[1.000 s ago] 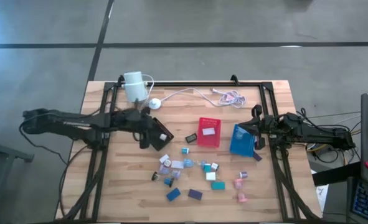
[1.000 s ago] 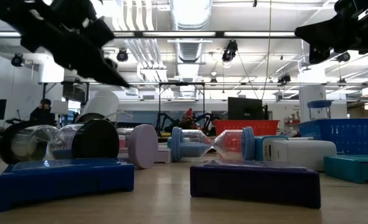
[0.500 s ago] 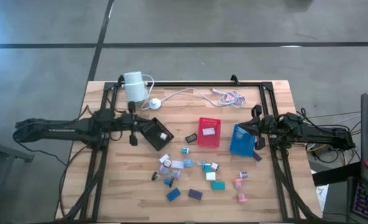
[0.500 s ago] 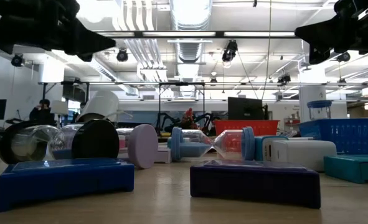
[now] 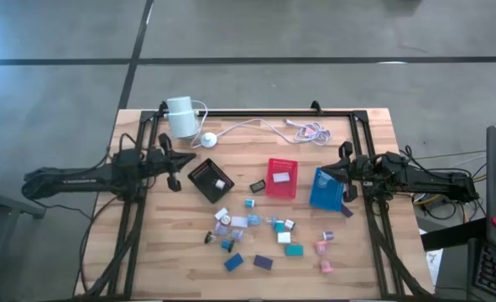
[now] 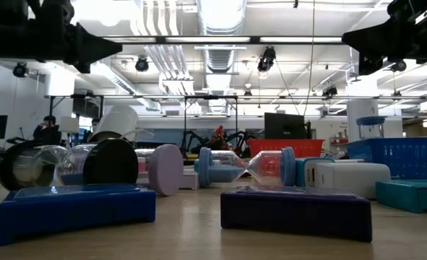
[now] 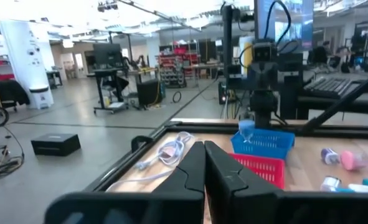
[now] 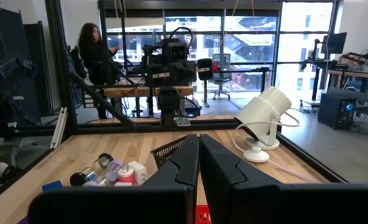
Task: Pick & Place Office items
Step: Put the light blue hourglass into the blue bin
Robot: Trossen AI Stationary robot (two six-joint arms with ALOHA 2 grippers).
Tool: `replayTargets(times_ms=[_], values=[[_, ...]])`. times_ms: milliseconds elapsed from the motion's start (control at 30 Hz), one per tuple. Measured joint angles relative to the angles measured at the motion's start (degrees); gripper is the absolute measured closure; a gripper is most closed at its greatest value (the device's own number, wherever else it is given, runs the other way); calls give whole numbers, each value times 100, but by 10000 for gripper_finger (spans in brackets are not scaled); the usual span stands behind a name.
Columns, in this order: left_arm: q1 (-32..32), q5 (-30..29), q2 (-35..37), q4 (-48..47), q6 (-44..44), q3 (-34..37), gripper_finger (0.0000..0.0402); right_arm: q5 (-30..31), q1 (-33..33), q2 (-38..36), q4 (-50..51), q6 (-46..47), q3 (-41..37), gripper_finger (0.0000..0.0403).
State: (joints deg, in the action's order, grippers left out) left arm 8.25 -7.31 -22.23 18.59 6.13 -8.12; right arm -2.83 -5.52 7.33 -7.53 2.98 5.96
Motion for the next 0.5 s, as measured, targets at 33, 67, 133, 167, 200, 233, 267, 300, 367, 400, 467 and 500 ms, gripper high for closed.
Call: replayTargets(times_ms=[33,67,133,167,200,233,267,300,367,400,467,500], values=[[0,2,66,-68,0,2,400,0,-2,0,0,0,0,390],[0,6,131,-127,0,15,400,-2,-2,0,0,0,0,390],[0,133,245,-149,10,85,400,-2,-1,0,-2,-2,0,390],[0,228,299,-158,62,132,400,-2,0,0,-2,-2,0,390],[-1,307,347,-171,107,170,400,-1,0,0,-2,-10,0,390],[1,329,391,-190,145,197,400,-1,0,0,-2,-15,0,390],[12,332,427,-195,160,213,400,-2,-1,0,-2,-14,0,390],[24,332,462,-194,158,227,400,-2,0,0,-2,-13,0,390],[47,345,518,-201,157,263,400,-2,0,0,-2,-15,0,390],[61,345,541,-244,157,279,400,-2,-1,0,-4,-15,0,390],[80,395,559,-445,178,295,400,-2,0,0,-7,-13,0,390],[84,443,559,-502,215,329,400,-2,0,0,-7,-15,0,390]])
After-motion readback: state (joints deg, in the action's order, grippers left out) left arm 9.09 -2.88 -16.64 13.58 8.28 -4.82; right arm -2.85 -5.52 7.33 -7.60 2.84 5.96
